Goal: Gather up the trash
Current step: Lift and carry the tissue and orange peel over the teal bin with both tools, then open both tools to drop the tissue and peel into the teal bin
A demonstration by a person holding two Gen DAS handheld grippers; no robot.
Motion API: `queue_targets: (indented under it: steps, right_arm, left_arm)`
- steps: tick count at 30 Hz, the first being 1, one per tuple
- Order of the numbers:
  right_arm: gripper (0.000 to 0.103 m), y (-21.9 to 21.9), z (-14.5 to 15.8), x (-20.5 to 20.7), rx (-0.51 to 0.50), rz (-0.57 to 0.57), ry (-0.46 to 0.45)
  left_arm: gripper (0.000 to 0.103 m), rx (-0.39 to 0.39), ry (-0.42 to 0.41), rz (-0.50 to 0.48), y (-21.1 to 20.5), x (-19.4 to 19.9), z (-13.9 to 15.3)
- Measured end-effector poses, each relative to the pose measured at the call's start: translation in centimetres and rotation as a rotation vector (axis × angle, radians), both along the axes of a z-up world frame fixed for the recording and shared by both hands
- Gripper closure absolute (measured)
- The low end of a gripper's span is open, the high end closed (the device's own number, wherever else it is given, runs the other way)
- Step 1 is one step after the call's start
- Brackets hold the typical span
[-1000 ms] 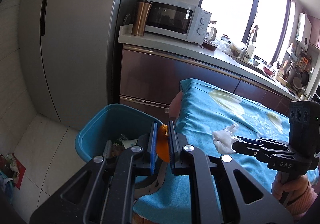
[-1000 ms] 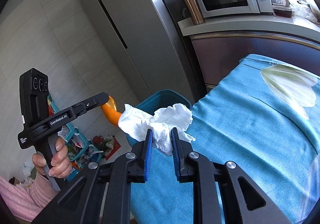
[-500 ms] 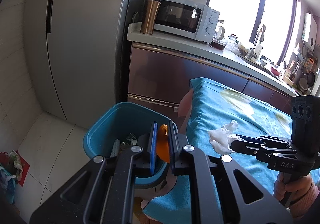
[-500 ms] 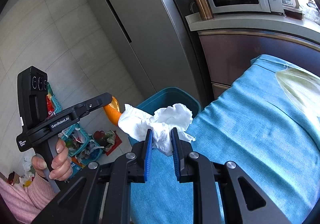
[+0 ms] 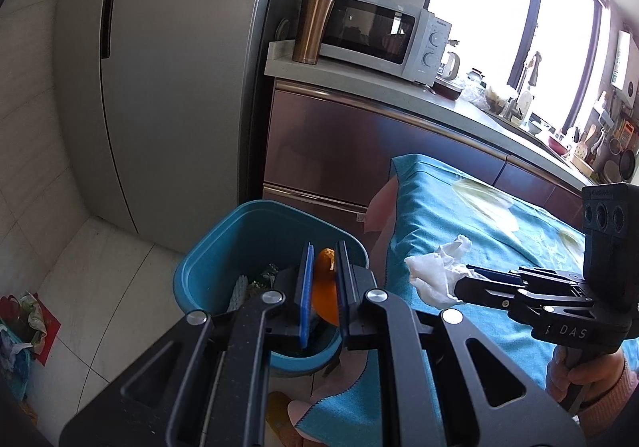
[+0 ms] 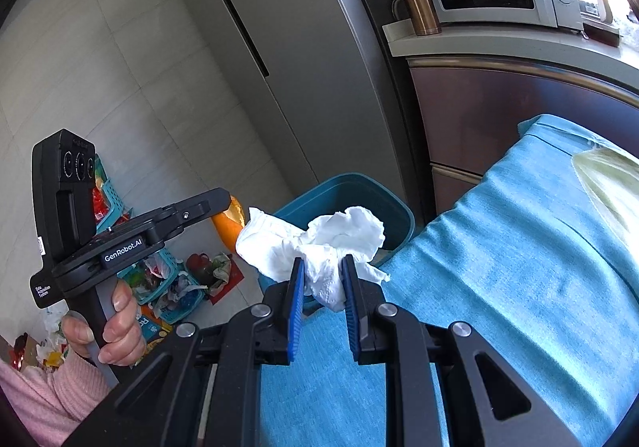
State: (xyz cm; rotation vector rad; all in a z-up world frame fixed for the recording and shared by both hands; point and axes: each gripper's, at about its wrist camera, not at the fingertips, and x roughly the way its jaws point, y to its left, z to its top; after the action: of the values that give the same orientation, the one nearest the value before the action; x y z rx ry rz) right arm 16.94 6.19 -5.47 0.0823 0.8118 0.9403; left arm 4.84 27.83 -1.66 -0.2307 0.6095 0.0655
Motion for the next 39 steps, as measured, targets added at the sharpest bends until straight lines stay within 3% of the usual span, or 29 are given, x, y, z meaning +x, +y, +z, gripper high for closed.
queue_targets:
  steps: [39]
  right_arm:
    - [0.086, 4.4, -0.5, 1.3, -0.060, 0.067, 0.011]
  left_arm:
    - [0.092, 0.000, 0.042, 0.060, 1.9, 1.8, -1.7]
